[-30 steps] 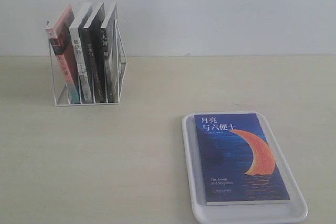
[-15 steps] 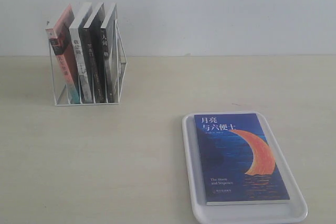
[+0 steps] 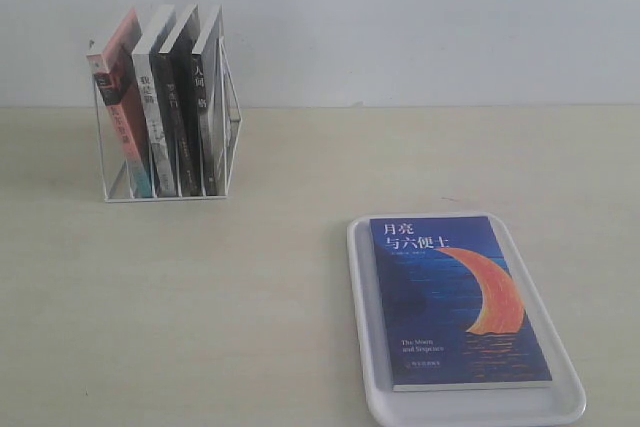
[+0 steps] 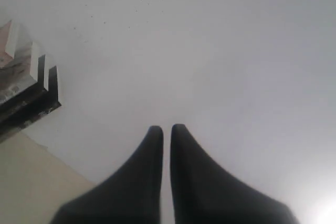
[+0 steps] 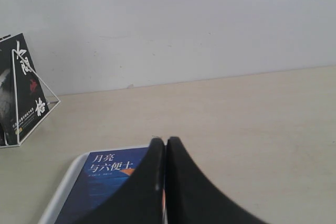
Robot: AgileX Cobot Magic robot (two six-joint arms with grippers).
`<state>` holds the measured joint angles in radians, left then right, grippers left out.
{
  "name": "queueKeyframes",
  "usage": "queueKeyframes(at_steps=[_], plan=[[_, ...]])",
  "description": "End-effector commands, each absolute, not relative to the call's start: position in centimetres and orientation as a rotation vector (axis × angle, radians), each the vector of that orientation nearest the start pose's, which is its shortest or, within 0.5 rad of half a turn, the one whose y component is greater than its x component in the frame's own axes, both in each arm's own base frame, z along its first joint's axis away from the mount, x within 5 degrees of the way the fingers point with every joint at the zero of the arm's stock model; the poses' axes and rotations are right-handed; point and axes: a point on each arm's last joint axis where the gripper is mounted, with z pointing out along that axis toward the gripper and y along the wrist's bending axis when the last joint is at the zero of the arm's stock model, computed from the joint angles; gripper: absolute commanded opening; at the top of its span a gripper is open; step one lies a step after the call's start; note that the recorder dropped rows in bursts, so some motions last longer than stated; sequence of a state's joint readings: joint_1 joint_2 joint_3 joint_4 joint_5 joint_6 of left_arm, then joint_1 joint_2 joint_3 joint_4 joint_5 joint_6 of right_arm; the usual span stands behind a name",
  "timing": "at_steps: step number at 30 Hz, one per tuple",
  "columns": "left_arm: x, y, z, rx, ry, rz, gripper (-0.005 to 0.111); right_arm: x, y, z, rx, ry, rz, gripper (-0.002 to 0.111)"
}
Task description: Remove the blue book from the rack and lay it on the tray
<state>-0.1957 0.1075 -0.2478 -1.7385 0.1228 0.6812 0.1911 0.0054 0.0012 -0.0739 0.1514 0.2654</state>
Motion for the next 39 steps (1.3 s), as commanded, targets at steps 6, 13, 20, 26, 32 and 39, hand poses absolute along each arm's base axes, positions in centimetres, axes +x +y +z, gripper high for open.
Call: queueKeyframes(at_steps=[6, 13, 20, 26, 32, 39], plan=[[4.3, -3.0, 29.2, -0.124, 1.361, -0.885, 0.005, 5.6, 1.0, 20.1, 0.006, 1.629, 0.278, 0.0], [5.1, -2.4, 26.8, -0.169, 1.534, -0.72, 0.005, 5.6, 1.0, 20.1, 0.006, 1.629, 0.278, 0.0], [5.4, -0.9, 23.2, -0.03, 1.587, -0.312, 0.005, 5.6, 1.0, 20.1, 0.006, 1.629, 0.278, 0.0], [5.1, -0.8, 22.9, -0.012, 1.563, -0.277, 0.005, 5.6, 1.0, 20.1, 0.006, 1.629, 0.278, 0.0], [5.6, -0.8, 21.2, -0.029, 1.497, -0.269, 0.005, 5.6, 0.9, 20.0, 0.007, 1.639, 0.276, 0.0], [5.6, -0.5, 20.3, -0.1, 1.596, -0.248, 0.005, 5.6, 0.9, 20.0, 0.006, 1.635, 0.277, 0.0]])
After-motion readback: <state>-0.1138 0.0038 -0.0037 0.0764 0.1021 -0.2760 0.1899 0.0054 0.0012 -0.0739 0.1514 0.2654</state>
